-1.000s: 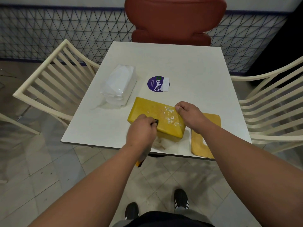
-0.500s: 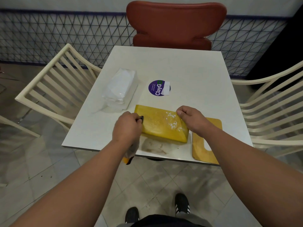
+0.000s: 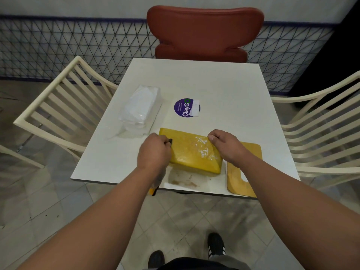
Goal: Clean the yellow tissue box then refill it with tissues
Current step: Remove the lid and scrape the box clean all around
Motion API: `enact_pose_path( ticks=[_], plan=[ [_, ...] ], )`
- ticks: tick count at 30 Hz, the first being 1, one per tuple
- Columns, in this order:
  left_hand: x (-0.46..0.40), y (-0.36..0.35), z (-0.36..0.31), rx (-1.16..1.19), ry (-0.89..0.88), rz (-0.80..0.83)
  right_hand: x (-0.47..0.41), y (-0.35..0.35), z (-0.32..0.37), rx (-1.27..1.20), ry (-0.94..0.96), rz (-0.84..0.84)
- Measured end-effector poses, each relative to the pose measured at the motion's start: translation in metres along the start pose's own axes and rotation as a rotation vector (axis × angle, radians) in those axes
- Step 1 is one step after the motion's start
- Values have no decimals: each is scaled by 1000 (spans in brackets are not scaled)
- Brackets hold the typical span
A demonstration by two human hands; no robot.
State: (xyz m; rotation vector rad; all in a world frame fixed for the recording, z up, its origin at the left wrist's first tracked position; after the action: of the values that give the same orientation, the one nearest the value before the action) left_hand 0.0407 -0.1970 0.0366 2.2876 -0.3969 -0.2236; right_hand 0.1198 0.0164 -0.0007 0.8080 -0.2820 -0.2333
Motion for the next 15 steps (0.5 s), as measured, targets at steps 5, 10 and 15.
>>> enact_pose_path(
  ticks=[5, 10, 15],
  plan=[
    [7, -13, -16, 120, -48, 32, 0, 2, 1, -1, -3, 0],
    [11, -4, 2, 157, -123, -97, 2, 1, 1, 14, 5, -2],
    [29, -11, 5, -103, -265, -109, 2, 2, 4, 12, 7, -7]
  ],
)
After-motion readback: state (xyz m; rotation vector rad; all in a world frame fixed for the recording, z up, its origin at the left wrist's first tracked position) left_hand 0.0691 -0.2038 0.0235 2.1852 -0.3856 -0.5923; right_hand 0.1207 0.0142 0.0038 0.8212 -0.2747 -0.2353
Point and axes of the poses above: each hand's wrist, its own x-axis away from the middle knuckle, its own y-axis out of the back of the hand, z = x × y, the point moved 8 cm from there along -x, towards the middle knuckle, and after that the axes turned 15 degrees about x, right-handed, at the moved point
